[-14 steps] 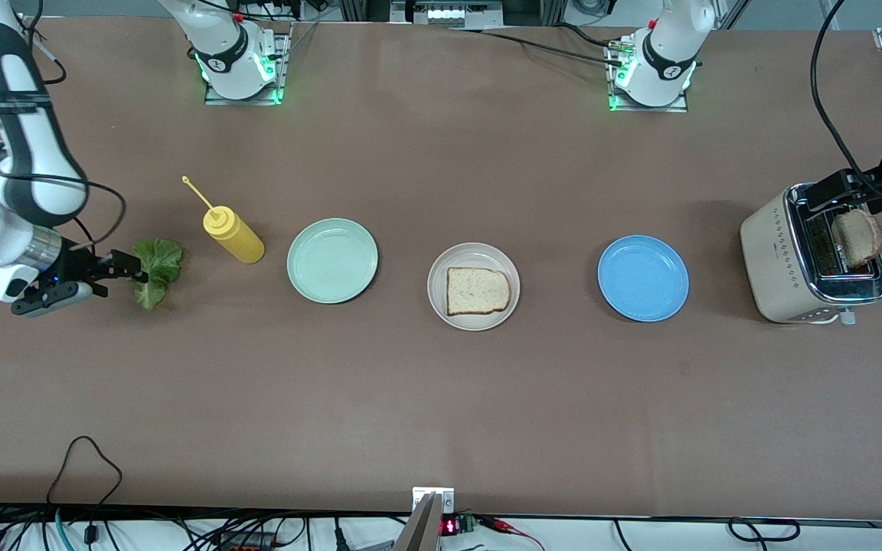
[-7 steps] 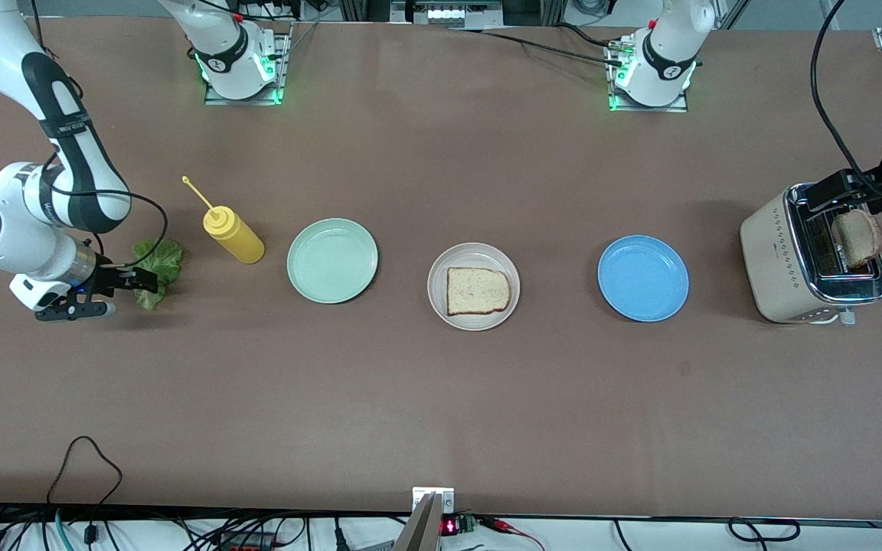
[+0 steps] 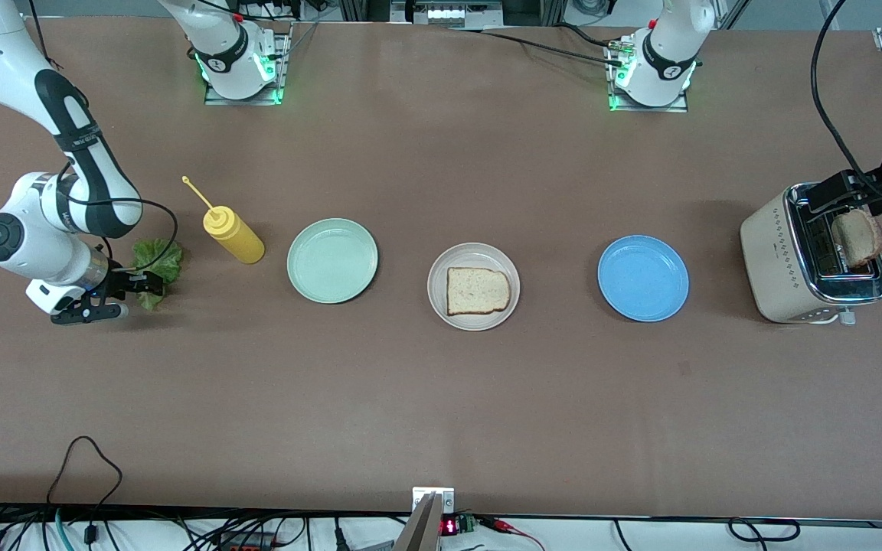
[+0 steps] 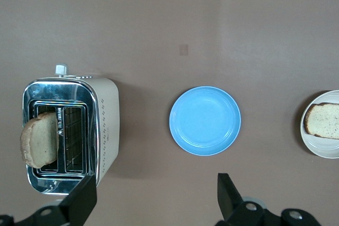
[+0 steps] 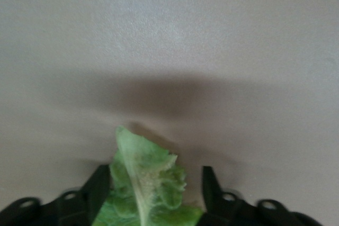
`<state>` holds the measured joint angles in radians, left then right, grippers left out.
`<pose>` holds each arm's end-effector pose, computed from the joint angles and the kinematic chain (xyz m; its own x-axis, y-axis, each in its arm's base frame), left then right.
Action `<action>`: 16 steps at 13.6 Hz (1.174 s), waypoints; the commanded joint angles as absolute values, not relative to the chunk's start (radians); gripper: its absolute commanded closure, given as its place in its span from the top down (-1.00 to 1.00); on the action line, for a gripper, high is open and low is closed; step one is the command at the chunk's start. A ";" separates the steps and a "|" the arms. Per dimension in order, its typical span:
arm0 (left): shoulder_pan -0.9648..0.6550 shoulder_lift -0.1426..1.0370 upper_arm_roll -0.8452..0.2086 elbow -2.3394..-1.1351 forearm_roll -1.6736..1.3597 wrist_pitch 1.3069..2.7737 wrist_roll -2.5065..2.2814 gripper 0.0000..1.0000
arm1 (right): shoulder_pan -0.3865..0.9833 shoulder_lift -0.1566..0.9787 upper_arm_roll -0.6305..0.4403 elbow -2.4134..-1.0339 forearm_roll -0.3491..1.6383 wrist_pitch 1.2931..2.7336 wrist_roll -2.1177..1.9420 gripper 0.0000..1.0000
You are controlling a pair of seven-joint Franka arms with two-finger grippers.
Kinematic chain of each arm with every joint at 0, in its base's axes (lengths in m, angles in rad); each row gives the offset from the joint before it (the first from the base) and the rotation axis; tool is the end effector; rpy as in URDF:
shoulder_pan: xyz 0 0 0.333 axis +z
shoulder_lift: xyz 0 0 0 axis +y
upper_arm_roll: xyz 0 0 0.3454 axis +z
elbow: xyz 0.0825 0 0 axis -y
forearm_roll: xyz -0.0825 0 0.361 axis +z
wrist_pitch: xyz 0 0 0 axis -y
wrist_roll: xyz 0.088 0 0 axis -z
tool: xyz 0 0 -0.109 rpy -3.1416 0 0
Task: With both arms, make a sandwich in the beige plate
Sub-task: 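Lift the lettuce and carry it toward the beige plate with the right gripper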
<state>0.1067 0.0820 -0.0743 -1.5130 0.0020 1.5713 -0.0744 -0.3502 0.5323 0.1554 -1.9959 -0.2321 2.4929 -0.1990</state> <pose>0.5584 0.0203 0.6333 0.9940 0.1067 -0.0237 0.1068 -0.9943 0.0023 0.5940 -0.1212 0.2325 0.9848 0.1691 -0.0385 0.1709 -0.9840 0.0499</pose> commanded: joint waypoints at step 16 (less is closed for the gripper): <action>0.132 0.119 -0.066 -1.506 0.015 1.577 -0.057 1.00 | -0.354 0.333 0.245 -1.861 -0.223 2.046 -0.221 -1.00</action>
